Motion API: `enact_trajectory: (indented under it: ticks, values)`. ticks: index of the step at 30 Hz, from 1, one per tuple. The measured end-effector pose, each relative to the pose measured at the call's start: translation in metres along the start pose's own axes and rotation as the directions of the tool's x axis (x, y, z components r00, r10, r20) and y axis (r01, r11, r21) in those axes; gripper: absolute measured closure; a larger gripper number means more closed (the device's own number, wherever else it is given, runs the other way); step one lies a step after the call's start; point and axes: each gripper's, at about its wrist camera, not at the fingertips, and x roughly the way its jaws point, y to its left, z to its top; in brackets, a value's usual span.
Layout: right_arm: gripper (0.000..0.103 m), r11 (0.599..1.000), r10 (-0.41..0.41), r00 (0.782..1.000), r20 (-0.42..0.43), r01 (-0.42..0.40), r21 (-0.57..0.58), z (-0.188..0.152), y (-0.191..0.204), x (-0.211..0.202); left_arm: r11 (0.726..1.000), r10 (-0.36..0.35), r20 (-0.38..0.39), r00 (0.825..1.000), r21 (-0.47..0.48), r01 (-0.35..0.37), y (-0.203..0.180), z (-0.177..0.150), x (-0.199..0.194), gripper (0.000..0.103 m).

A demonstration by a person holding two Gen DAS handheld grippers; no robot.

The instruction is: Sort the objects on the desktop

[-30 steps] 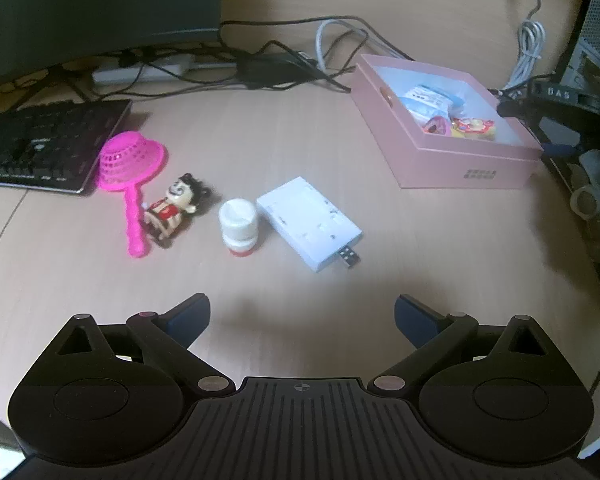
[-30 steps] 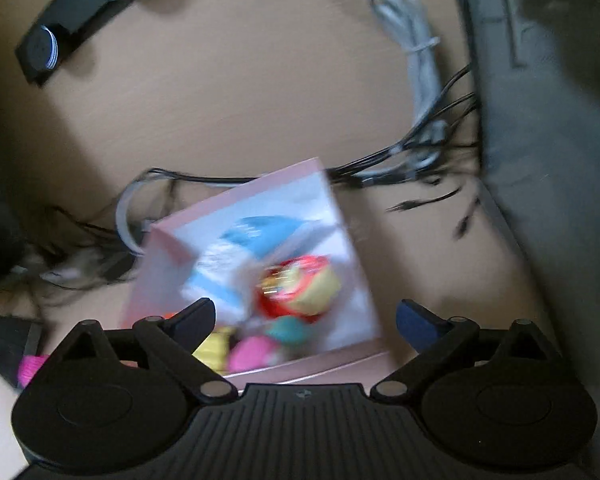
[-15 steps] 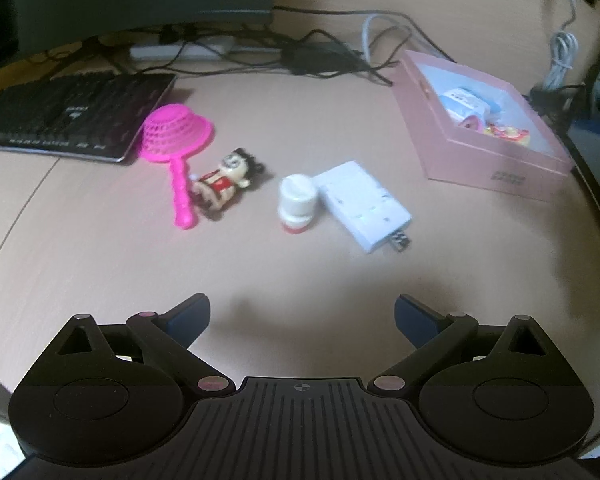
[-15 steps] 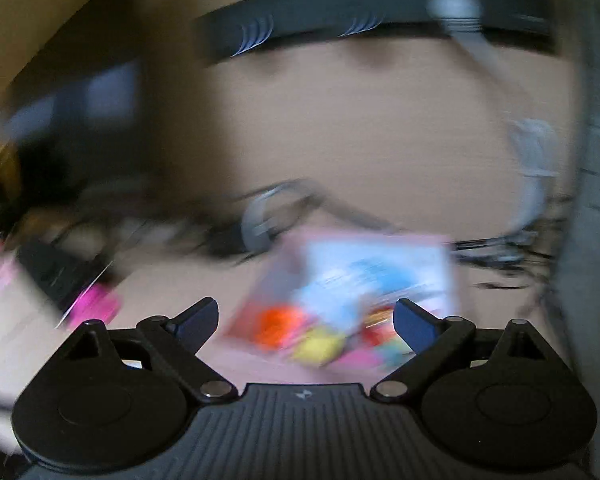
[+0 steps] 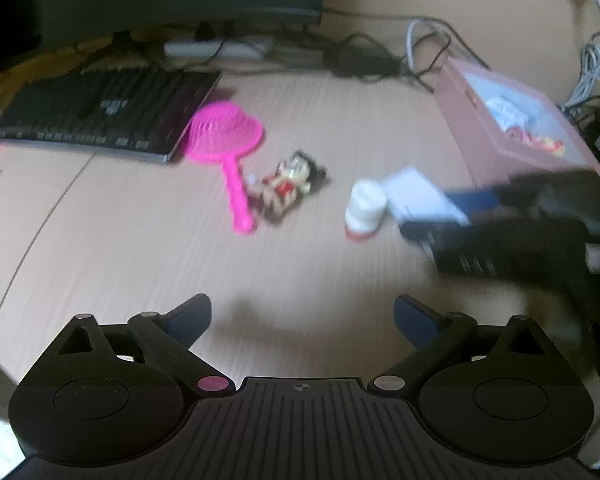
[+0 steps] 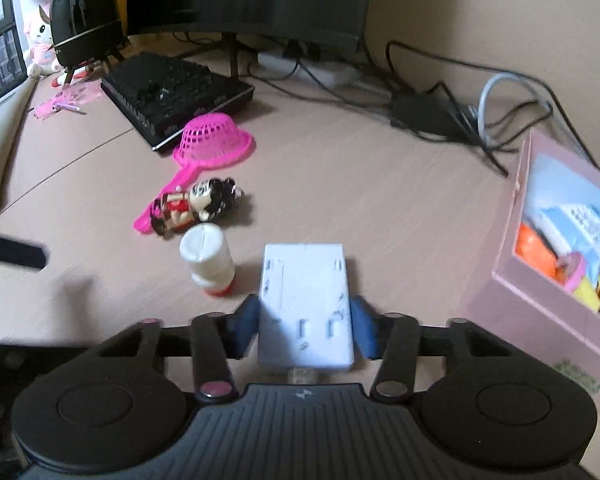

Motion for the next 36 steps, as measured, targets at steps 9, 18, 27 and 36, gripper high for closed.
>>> enact_trajectory:
  ticks: [9,18,27,36]
  values:
    - [0.056,0.987,-0.059,0.996,-0.063,0.068,0.148,-0.040,-0.028,-0.065,0.991,-0.049,0.088,0.995,0.126,0.037,-0.038,0.032,0.048,0.033]
    - [0.056,0.957,-0.174,0.981,-0.084,0.189,0.219,-0.079,-0.061,-0.132,0.981,-0.055,0.075,0.996,0.190,0.040,-0.057,0.032,0.051,0.074]
    - [0.056,0.931,-0.292,0.940,0.176,0.237,0.278,-0.056,-0.100,-0.239,0.937,-0.271,0.261,0.926,0.292,0.192,-0.120,0.089,-0.034,0.074]
    - [0.056,0.903,-0.355,0.886,0.299,0.241,0.356,-0.047,-0.125,-0.264,0.898,-0.349,0.284,0.893,0.373,0.232,-0.199,0.166,0.002,0.063]
